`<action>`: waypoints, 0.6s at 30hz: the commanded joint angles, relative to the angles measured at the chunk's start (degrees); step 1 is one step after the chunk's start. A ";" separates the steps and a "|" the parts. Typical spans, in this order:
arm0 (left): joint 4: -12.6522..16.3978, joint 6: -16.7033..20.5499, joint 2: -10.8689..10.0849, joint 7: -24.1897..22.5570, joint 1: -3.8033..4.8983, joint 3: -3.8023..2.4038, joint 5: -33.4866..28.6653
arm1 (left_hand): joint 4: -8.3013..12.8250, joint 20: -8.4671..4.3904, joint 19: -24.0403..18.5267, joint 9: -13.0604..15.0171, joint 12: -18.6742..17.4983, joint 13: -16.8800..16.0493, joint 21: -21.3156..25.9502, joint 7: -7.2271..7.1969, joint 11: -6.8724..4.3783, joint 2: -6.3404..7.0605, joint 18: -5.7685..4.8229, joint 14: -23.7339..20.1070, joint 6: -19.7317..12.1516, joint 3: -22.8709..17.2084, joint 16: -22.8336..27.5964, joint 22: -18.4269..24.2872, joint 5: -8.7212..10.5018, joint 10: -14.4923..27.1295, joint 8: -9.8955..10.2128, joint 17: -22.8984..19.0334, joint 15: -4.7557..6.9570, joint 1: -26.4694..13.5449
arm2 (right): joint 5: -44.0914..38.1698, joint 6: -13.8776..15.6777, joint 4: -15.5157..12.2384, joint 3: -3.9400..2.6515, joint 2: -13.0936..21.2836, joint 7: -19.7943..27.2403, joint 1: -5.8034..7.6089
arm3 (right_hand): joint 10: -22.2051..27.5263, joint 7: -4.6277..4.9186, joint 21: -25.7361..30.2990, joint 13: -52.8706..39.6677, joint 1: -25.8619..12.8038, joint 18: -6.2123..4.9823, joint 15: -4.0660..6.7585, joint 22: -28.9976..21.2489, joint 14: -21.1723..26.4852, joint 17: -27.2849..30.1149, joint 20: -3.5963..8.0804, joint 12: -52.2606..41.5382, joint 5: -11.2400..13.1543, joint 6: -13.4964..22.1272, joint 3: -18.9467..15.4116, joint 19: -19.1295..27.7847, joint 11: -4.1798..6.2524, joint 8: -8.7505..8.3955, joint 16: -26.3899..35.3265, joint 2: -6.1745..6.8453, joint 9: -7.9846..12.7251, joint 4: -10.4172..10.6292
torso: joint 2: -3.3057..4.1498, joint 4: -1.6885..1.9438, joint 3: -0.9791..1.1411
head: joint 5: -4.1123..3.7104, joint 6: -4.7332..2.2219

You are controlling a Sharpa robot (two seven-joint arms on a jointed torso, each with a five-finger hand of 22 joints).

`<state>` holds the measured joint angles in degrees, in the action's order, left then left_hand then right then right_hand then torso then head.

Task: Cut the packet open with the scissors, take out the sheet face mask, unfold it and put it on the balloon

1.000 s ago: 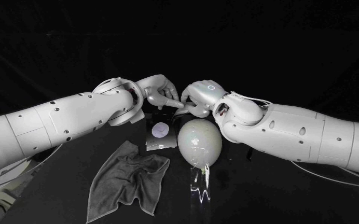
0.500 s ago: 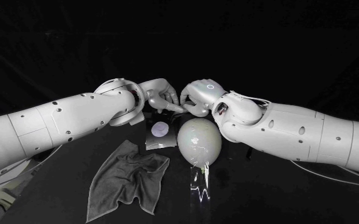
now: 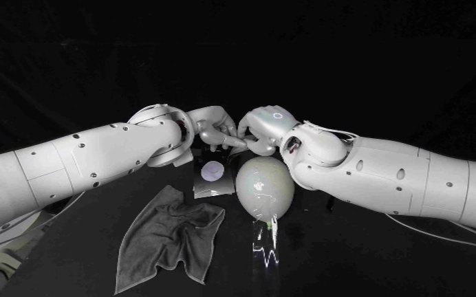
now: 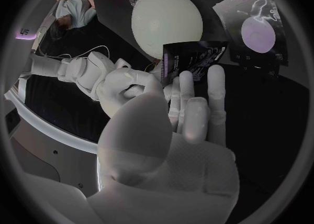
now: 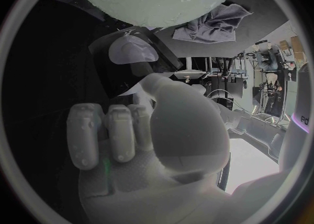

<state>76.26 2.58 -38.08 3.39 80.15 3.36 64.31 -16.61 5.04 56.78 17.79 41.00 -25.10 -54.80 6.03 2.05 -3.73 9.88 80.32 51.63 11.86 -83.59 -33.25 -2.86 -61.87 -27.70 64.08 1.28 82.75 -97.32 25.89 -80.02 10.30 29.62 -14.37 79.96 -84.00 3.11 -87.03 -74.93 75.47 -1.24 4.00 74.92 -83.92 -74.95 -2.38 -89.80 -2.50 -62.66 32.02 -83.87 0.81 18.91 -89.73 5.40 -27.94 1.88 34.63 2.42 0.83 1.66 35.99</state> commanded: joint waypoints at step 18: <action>0.14 -2.22 0.36 0.26 0.06 -0.07 -0.50 | 0.78 -0.71 -0.94 -2.28 -2.10 2.02 -2.11 -0.36 -0.58 -0.72 0.62 1.09 2.88 -5.17 -0.77 -1.16 0.03 -0.57 2.29 0.99 0.60 14.89 | -1.42 -0.22 -1.12 -0.05 0.23 -0.51 0.01 | -6.00 -0.07 -0.31 -15.07 -0.09 0.60 0.31 14.24 -6.08 -15.05 0.30 -0.20 -0.29 -0.35 0.48 -4.74 0.34 0.69 -0.27 -0.50 -4.81 0.02 | 0.01 0.03 0.02 | -0.05 0.16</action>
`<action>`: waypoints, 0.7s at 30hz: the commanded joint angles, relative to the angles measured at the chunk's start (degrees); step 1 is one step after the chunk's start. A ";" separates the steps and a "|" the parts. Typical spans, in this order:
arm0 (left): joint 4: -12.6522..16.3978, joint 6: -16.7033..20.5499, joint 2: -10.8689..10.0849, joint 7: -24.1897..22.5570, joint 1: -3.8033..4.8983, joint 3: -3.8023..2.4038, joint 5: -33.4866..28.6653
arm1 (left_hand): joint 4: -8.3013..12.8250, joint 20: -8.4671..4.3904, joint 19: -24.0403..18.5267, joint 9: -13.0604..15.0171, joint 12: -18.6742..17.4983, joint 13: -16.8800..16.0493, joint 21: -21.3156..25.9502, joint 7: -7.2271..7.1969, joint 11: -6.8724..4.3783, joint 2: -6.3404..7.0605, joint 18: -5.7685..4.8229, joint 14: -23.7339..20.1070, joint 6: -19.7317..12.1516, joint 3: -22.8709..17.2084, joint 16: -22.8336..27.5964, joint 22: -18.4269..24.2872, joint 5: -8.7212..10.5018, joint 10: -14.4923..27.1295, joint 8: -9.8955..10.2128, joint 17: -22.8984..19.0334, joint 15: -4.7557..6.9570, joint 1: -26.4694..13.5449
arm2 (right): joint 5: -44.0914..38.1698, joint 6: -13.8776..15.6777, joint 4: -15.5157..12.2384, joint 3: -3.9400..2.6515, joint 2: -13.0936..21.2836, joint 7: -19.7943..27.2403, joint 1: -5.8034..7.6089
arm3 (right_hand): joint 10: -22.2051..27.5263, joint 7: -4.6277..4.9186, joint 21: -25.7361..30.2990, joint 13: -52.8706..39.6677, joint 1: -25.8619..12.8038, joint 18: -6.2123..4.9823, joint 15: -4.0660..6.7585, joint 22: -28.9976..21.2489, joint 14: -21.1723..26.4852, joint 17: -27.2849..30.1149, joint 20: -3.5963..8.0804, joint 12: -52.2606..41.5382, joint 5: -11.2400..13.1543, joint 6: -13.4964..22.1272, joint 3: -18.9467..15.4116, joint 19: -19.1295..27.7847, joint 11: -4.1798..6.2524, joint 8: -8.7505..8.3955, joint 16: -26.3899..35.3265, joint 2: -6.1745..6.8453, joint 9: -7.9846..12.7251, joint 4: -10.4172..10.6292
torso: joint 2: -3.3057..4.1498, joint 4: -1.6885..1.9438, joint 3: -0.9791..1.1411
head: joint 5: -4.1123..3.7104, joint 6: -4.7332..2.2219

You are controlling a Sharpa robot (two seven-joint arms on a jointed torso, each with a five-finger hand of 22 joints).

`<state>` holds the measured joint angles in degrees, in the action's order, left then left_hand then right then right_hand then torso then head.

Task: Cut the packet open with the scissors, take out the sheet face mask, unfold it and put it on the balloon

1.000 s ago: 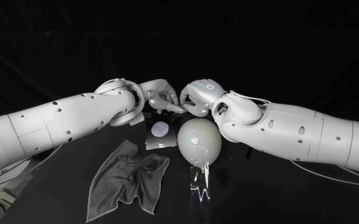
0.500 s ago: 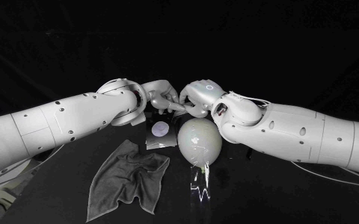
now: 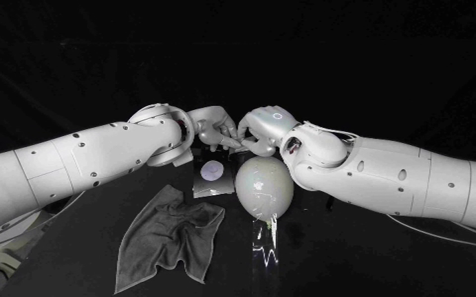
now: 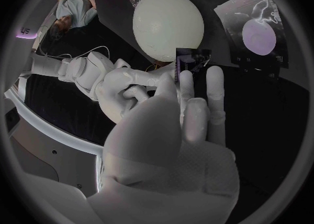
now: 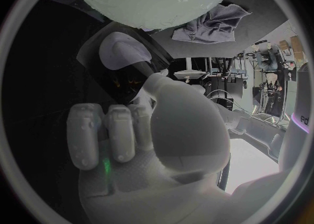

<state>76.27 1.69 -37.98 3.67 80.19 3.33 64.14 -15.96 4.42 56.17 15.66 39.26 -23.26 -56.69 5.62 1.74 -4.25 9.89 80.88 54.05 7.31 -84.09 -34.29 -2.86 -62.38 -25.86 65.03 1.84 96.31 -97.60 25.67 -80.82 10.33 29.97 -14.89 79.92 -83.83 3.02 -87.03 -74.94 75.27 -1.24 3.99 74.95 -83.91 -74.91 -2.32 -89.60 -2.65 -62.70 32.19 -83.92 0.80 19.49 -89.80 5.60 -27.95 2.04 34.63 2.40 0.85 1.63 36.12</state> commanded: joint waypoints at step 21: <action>0.04 -1.31 0.83 -0.41 0.03 0.08 -0.20 | -0.56 -0.11 -0.60 -0.95 -1.36 1.09 -0.88 0.07 -0.19 -1.08 0.59 0.66 0.98 -2.63 -0.35 -0.49 0.00 -0.66 1.22 0.00 -0.04 1.53 | -1.12 1.10 -1.22 -0.10 -0.06 -0.23 0.05 | -6.17 0.01 -0.49 -15.06 0.04 0.64 0.33 14.27 -6.09 -15.09 0.25 -0.40 -0.15 -0.31 0.44 -4.78 0.36 0.18 -0.20 -0.69 -4.84 -0.19 | 0.04 0.01 0.00 | 0.00 0.12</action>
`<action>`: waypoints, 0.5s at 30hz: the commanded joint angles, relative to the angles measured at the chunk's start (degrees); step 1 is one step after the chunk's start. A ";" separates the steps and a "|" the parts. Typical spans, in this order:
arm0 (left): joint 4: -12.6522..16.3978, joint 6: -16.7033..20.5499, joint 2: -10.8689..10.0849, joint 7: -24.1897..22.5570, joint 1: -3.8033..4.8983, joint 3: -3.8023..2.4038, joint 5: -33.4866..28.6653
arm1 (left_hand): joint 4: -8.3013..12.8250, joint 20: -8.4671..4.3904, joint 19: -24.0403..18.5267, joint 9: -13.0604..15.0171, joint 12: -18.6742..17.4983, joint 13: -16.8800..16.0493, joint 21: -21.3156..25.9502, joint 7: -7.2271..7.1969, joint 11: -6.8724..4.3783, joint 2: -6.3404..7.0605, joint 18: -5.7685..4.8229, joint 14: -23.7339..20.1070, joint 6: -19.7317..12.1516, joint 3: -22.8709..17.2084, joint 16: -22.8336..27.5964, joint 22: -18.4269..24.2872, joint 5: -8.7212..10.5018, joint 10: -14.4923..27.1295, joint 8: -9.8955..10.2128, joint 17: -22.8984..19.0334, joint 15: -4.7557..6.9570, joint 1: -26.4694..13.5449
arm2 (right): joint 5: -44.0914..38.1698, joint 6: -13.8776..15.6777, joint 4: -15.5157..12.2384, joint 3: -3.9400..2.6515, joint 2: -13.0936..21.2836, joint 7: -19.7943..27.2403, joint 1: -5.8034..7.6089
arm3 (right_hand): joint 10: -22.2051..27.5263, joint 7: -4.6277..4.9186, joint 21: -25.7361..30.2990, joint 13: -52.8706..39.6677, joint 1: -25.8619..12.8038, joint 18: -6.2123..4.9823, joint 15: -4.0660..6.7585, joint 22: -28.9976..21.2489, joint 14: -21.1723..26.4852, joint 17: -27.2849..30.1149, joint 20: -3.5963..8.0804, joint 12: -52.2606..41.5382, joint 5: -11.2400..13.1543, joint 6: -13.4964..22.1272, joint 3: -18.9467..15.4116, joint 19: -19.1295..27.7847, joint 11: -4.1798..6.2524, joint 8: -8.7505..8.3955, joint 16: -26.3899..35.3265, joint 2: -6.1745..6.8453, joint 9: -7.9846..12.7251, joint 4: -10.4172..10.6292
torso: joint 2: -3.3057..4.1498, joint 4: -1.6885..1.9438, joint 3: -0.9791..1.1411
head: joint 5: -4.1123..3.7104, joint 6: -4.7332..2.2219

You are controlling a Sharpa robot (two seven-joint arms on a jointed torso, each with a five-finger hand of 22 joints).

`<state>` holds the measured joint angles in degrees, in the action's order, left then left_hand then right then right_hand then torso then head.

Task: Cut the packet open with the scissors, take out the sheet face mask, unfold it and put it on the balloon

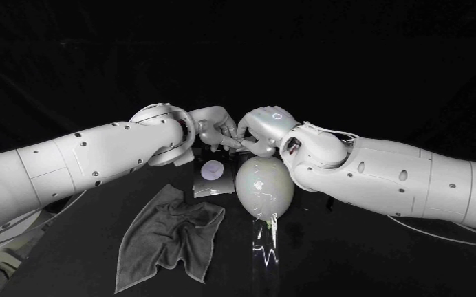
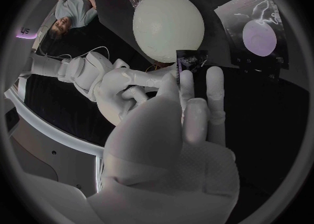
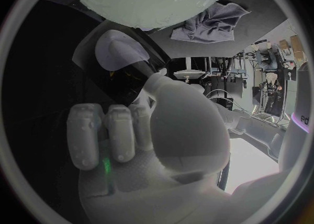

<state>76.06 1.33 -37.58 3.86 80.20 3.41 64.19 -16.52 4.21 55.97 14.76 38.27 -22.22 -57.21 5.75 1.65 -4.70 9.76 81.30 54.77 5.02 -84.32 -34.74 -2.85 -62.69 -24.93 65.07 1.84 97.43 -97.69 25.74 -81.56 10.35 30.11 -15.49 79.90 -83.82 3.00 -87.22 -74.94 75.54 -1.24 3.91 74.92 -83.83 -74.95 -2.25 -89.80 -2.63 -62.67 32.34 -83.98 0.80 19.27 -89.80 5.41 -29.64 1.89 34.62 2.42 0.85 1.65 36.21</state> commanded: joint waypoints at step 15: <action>0.22 1.28 0.77 -2.86 0.00 0.28 -0.49 | 0.06 -0.72 -0.80 0.09 -2.20 2.10 -2.71 -0.59 -0.72 5.14 0.75 1.68 1.71 -19.70 -0.79 -1.34 0.22 -5.00 -1.26 2.11 0.59 -0.65 | -0.55 2.19 -0.76 -0.16 0.17 -0.29 0.07 | -6.18 0.03 -0.28 -15.06 -0.32 0.64 0.43 14.29 -6.17 -15.05 0.19 -0.20 -0.17 -0.34 0.40 -4.71 0.36 0.46 -0.20 -0.50 -3.19 -0.04 | -0.01 0.03 0.02 | -0.20 0.09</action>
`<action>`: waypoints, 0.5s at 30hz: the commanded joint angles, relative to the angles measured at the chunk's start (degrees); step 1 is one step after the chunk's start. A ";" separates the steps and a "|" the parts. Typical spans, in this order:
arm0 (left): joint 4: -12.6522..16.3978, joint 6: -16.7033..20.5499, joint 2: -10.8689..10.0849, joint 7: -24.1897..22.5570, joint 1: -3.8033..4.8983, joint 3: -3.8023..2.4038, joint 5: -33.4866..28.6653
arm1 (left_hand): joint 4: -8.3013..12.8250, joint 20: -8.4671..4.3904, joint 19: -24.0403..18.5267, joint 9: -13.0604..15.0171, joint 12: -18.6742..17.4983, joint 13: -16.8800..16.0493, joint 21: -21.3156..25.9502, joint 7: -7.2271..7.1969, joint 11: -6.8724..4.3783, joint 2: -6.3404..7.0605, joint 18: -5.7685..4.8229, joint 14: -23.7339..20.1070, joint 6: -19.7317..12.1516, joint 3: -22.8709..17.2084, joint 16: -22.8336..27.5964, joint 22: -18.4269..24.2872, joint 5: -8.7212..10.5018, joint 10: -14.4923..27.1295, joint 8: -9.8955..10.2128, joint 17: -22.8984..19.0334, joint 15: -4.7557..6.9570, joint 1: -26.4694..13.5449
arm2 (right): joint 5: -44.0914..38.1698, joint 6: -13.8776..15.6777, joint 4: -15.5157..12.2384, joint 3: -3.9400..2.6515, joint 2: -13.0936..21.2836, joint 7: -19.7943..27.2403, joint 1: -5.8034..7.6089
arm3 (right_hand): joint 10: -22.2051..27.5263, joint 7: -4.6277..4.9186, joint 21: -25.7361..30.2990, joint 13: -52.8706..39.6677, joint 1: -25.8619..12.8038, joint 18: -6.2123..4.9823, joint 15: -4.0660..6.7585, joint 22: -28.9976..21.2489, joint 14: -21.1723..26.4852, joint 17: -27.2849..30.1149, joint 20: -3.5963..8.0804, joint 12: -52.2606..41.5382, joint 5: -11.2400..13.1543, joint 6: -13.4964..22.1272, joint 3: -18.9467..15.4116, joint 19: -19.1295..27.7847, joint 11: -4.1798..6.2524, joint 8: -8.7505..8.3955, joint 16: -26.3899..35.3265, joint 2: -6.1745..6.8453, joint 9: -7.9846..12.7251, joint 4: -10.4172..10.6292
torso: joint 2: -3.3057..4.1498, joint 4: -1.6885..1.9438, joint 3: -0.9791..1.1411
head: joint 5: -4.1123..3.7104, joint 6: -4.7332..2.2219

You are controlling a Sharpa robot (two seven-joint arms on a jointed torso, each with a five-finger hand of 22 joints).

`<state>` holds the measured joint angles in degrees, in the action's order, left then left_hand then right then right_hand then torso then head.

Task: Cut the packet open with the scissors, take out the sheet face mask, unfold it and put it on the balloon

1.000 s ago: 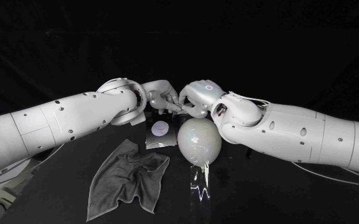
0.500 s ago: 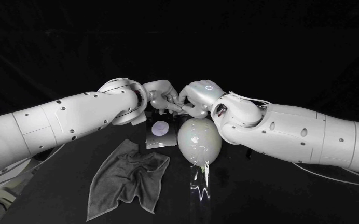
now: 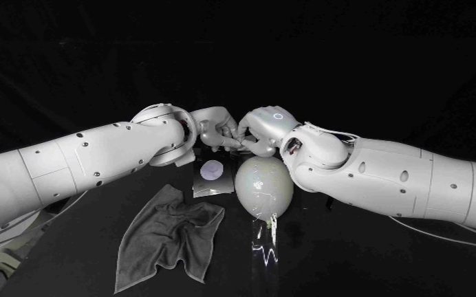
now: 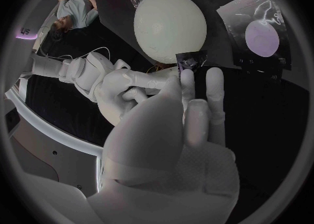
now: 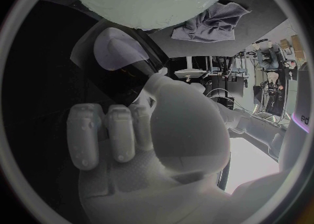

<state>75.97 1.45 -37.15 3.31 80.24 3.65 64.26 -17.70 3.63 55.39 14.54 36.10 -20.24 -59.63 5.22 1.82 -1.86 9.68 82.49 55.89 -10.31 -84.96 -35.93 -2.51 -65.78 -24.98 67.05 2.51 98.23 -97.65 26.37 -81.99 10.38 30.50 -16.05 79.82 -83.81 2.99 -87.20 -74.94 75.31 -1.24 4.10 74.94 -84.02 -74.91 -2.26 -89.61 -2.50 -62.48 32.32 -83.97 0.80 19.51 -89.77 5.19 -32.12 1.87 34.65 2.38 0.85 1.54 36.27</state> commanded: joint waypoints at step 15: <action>0.57 3.36 0.07 -3.97 -0.05 0.08 -1.98 | 5.09 -0.60 -0.18 1.71 0.13 0.68 -2.06 -0.20 -1.13 11.92 0.88 1.18 1.26 -27.68 -0.29 -0.92 0.00 -4.65 -3.84 0.91 0.45 -12.01 | 3.41 2.73 0.47 -0.19 0.56 1.41 0.30 | -2.00 3.70 4.89 -8.61 -4.84 -0.46 -2.20 12.63 -5.98 -15.09 -1.20 7.95 -0.28 7.78 -1.70 -1.89 -2.70 -4.99 -0.23 4.17 1.59 2.17 | -0.01 0.07 0.00 | -0.13 -0.14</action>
<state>75.92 4.30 -37.34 1.87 80.15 3.81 63.52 -13.02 3.39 55.16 14.55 36.11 -19.66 -61.48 5.15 2.11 9.92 9.63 83.45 56.85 -36.92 -85.47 -36.77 -2.52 -68.69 -27.09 67.83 2.76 87.14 -95.60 27.82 -81.61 10.27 31.00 -15.50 80.04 -84.07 6.15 -82.64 -74.91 70.01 -1.24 2.34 74.92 -83.99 -74.95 -3.07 -81.81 -2.86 -55.44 30.82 -83.91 -1.50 14.75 -89.77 8.26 -30.55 4.05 34.61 2.42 0.83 1.41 36.18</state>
